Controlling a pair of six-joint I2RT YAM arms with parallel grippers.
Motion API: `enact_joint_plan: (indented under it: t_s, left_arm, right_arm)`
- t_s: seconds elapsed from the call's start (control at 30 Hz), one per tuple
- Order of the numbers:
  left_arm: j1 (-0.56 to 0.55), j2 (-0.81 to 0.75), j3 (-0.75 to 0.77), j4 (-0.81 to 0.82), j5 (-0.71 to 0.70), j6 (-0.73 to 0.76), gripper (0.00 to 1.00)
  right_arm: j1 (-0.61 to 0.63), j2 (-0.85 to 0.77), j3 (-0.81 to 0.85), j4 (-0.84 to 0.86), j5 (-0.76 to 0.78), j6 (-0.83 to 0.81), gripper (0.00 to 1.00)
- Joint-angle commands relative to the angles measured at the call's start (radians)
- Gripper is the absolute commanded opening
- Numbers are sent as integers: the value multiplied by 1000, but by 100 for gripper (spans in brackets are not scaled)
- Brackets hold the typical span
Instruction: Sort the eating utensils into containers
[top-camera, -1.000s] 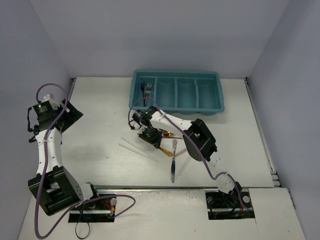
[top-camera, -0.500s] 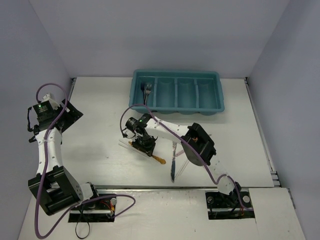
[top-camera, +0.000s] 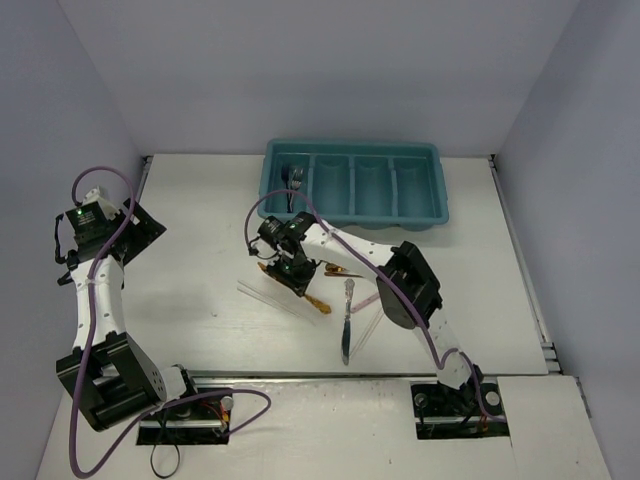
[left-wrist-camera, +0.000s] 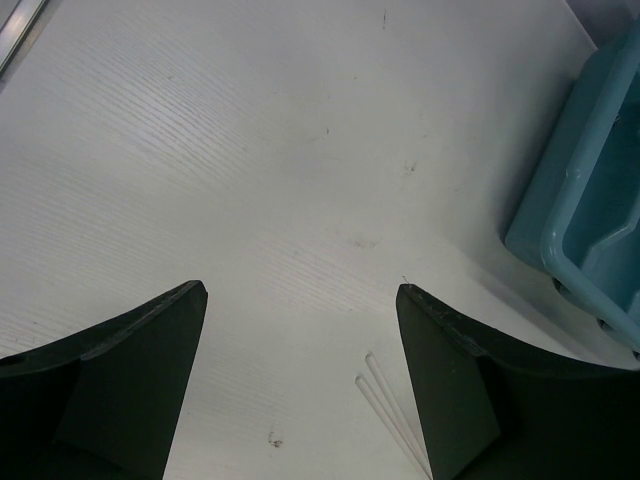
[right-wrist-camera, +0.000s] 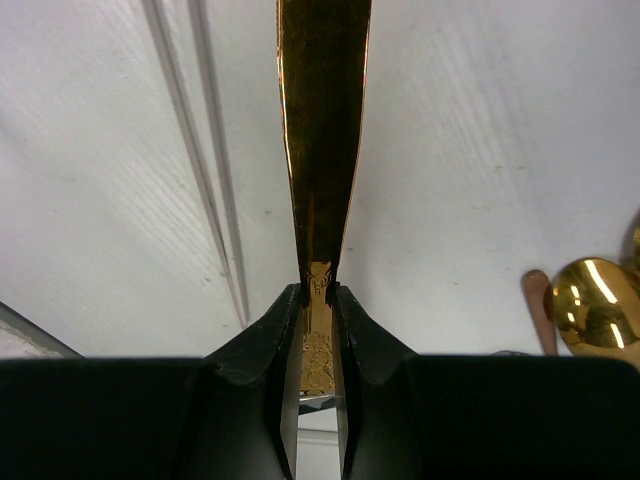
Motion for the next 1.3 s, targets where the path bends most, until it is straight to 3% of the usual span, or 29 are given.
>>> enact_joint_plan:
  t_s: [0.0, 0.43, 0.77, 0.93, 1.27]
  left_arm:
    - [5, -20, 53, 37, -8, -12, 75]
    - [3, -31, 61, 43, -18, -9, 75]
    - [-6, -36, 59, 45, -28, 2, 75]
    - [-10, -33, 56, 45, -30, 0, 75]
    - [-12, -34, 43, 49, -38, 3, 75]
  right_arm:
    - [-21, -114, 80, -15, -5, -18, 0]
    - [-185, -120, 388, 10, -108, -15, 0]
    - [-377, -30, 662, 190, -108, 104, 0]
    - [-472, 18, 667, 308, -127, 228, 0]
    - [-540, 150, 663, 401, -153, 370, 0]
